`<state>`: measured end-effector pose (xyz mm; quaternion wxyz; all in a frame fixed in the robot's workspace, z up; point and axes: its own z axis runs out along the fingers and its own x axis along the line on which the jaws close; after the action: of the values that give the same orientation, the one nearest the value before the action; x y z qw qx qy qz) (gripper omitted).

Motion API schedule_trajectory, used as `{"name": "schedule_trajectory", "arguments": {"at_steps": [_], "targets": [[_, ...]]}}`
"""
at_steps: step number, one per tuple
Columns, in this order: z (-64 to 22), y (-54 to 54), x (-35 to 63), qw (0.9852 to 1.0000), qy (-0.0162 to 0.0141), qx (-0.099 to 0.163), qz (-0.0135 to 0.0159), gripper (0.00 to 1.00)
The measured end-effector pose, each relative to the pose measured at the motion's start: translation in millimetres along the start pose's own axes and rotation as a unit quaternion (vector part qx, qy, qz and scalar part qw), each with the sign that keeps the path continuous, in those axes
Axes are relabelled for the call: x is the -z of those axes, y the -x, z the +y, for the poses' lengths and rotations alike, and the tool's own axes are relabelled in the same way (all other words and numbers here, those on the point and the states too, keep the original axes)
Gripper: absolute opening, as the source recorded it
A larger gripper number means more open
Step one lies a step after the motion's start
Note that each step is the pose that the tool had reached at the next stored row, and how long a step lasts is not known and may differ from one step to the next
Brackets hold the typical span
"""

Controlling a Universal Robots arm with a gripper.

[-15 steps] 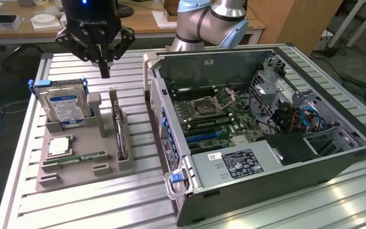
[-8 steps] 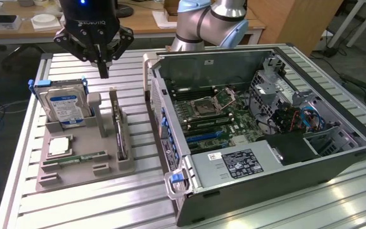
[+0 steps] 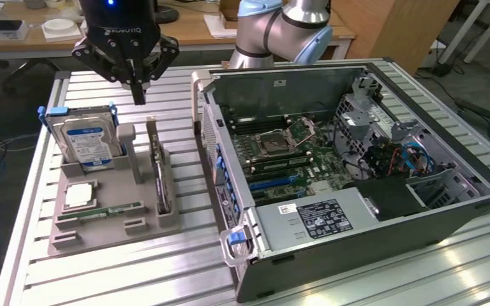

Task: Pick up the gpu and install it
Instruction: 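Pick up the gpu and move the gpu toward the slot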

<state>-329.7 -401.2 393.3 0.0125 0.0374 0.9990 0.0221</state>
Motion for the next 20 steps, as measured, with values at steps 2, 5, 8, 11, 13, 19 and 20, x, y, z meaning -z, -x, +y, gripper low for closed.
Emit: {"name": "schedule_trajectory", "arguments": {"at_steps": [2,5,8,11,13,19,20], "targets": [[0.0,0.0,0.0,1.0000,0.0000,0.000,0.0000,0.11],[0.0,0.0,0.0,1.0000,0.0000,0.000,0.0000,0.23],[0.0,0.0,0.0,1.0000,0.0000,0.000,0.0000,0.29],[0.0,0.0,0.0,1.0000,0.0000,0.000,0.0000,0.41],[0.0,0.0,0.0,1.0000,0.0000,0.000,0.0000,0.53],[-0.1,-0.6,-0.1,0.9999,-0.0011,0.014,0.0007,0.59],[-0.2,-0.7,-0.2,0.9998,-0.0012,0.018,0.0011,0.59]]}}
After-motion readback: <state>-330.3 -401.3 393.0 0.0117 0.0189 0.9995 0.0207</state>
